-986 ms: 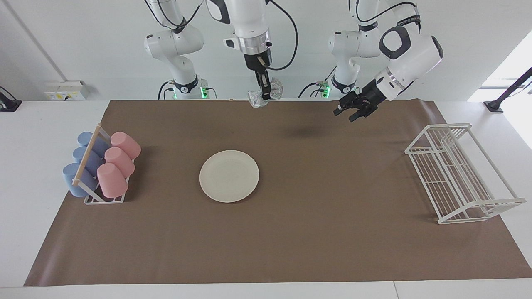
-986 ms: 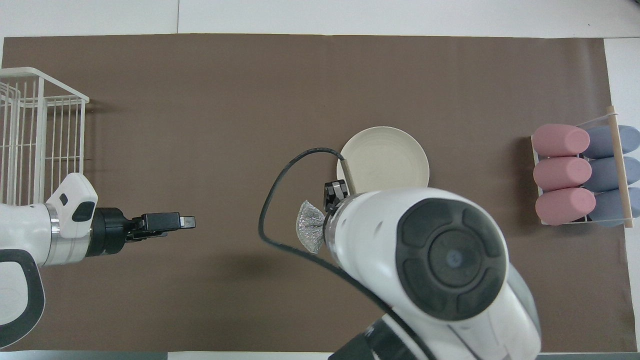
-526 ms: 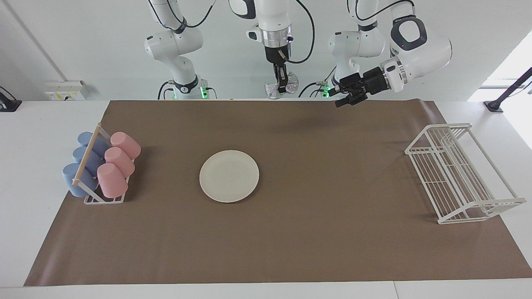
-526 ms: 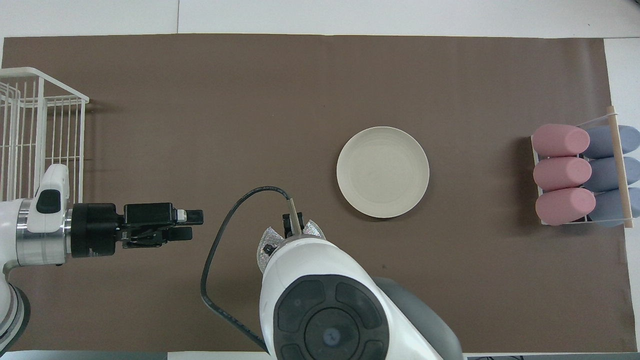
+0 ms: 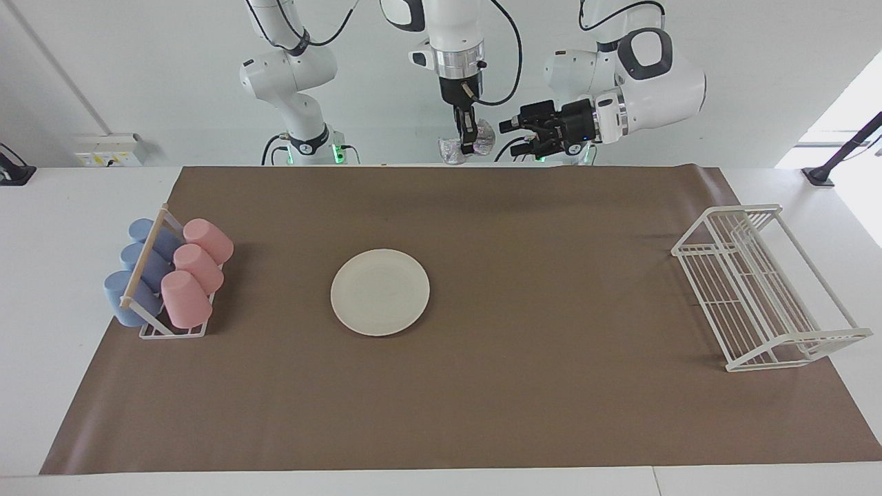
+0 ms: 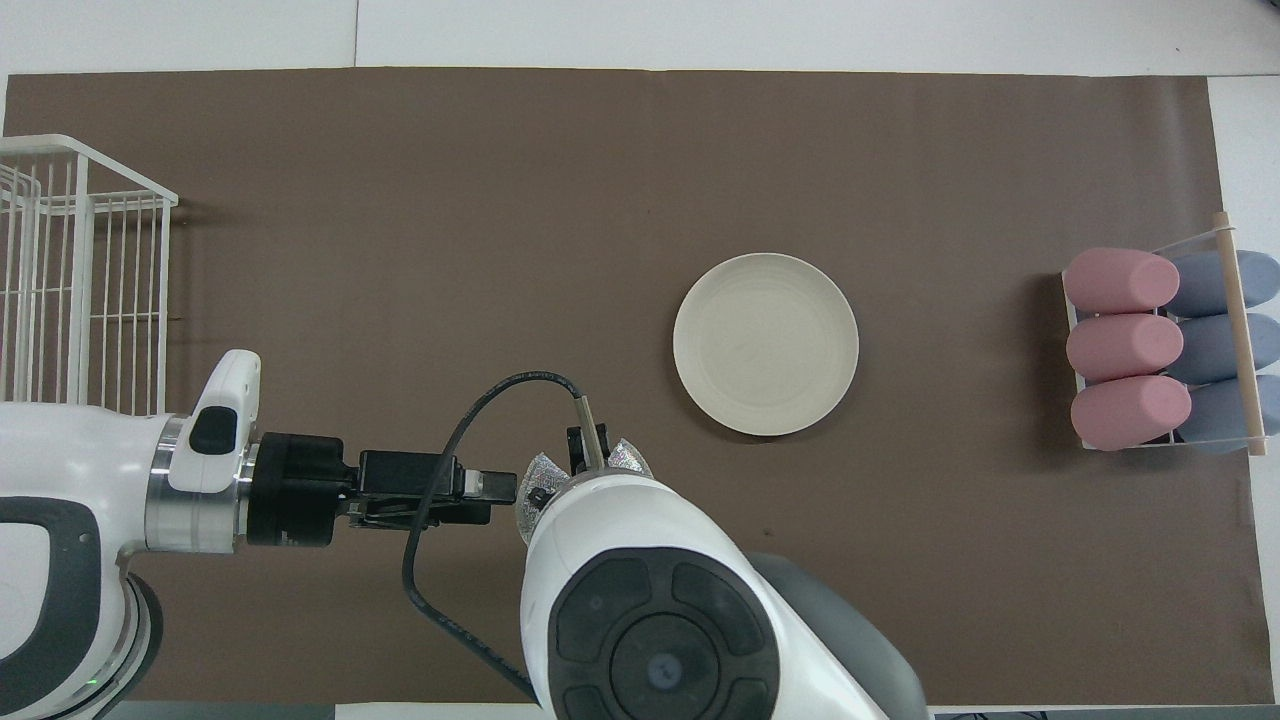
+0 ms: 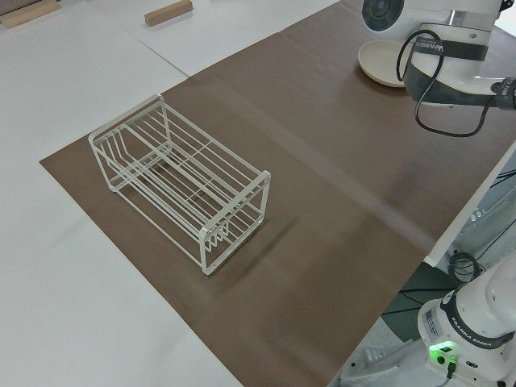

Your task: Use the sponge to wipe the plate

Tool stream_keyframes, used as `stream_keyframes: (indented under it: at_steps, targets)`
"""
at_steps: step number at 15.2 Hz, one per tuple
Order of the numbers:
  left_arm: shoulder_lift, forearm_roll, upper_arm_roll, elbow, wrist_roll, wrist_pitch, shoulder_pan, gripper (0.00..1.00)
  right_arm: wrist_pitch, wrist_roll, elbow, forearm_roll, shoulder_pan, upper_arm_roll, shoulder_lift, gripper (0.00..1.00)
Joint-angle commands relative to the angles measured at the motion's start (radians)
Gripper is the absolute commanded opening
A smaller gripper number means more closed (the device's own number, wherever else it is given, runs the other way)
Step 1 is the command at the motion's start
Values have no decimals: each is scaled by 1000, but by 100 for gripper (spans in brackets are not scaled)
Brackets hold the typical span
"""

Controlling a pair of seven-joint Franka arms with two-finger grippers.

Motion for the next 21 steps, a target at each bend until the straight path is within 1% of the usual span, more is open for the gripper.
stream_keyframes:
  at_steps: [1, 2, 3, 4, 5, 6, 13, 14, 15, 16, 18, 20, 21]
  targets:
    - [17, -23, 9, -3, -4, 25, -33, 88, -25, -2, 18, -28, -6, 6, 8, 0]
    - [22, -34, 9, -3, -5, 43, -48, 80, -27, -2, 18, -28, -6, 6, 8, 0]
    - [22, -37, 9, -9, -5, 66, -60, 63, -28, -2, 18, -28, -6, 6, 8, 0]
    - [20, -37, 11, -11, -5, 62, -62, 32, -28, -3, 18, -28, -7, 4, 8, 0]
    - [19, -37, 12, -11, -8, 54, -59, 3, -28, -3, 18, -28, -7, 4, 8, 0]
    - [19, -37, 12, -11, -10, 48, -54, 0, -28, -3, 18, -28, -7, 4, 8, 0]
    - [19, -37, 12, -11, -56, 31, -54, 0, -30, -6, 18, -28, -13, 6, 7, 0]
    - [19, -37, 12, -11, -58, 33, -54, 0, -31, -31, 18, -28, -15, 6, 0, 0]
    - [17, -37, 12, -11, -59, 33, -54, 0, -48, -82, 14, -28, -15, 4, -9, 42]
    - [17, -37, 14, -11, -59, 30, -53, 0, -71, -127, 12, -28, -18, 3, -12, 99]
    - [17, -37, 15, -11, -59, 22, -51, 0, -103, -227, 12, -28, -45, 0, -30, 100]
    - [19, -37, 15, -11, -59, 25, -51, 0, -133, -368, 8, -28, -67, 0, -41, 100]
    - [20, -34, 17, -9, -61, 37, -53, 0, -140, -472, 6, -28, -90, -2, -53, 100]
